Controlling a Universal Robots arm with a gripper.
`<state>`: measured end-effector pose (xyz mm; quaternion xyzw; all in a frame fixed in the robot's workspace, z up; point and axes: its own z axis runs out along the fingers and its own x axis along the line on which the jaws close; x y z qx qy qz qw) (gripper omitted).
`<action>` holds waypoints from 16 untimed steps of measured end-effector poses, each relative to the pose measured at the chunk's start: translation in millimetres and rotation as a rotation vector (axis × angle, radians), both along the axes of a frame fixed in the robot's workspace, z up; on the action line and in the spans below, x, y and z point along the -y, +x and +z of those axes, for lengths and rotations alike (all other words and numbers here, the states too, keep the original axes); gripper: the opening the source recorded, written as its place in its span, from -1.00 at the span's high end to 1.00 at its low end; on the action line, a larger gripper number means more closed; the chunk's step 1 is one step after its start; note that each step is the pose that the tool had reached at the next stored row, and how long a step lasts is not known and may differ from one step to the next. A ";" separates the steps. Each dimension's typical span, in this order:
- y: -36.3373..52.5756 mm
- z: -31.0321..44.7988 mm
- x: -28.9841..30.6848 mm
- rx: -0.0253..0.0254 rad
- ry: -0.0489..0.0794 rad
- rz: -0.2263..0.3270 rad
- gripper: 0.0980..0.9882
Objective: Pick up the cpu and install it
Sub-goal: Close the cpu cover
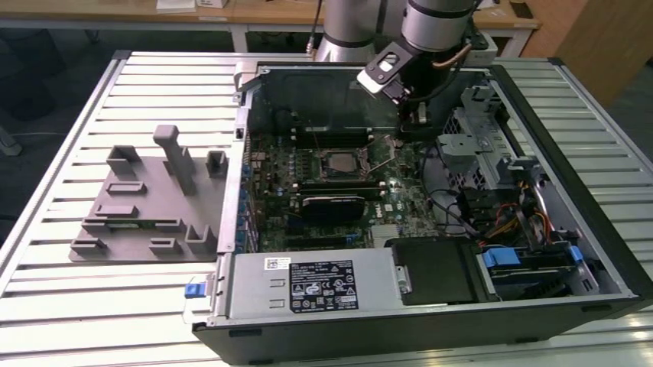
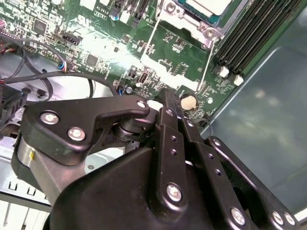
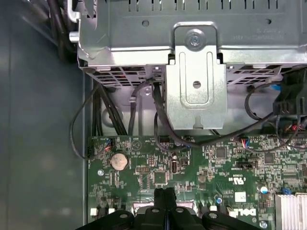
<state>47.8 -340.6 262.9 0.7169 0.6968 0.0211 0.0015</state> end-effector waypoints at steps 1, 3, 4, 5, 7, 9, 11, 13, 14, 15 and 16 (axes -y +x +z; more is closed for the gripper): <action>0.7 -1.0 0.0 -0.0002 0.000 0.000 0.98; 1.8 -3.0 0.0 -0.0006 0.000 0.000 0.98; 2.4 -4.0 0.0 -0.0008 0.000 0.000 0.98; 3.0 -5.2 0.0 -0.0012 0.000 0.000 0.98; 4.0 -7.7 0.0 -0.0020 0.000 0.000 0.98; 4.6 -10.4 0.0 -0.0029 0.000 0.000 0.98; 5.2 -13.3 0.0 -0.0040 0.000 0.000 0.98; 5.7 -16.1 0.0 -0.0054 0.000 0.000 0.98; 5.9 -17.5 0.0 -0.0061 0.000 0.000 0.98; 6.2 -19.1 0.0 -0.0069 0.000 0.000 0.98; 6.3 -20.6 0.0 -0.0076 0.000 0.000 0.98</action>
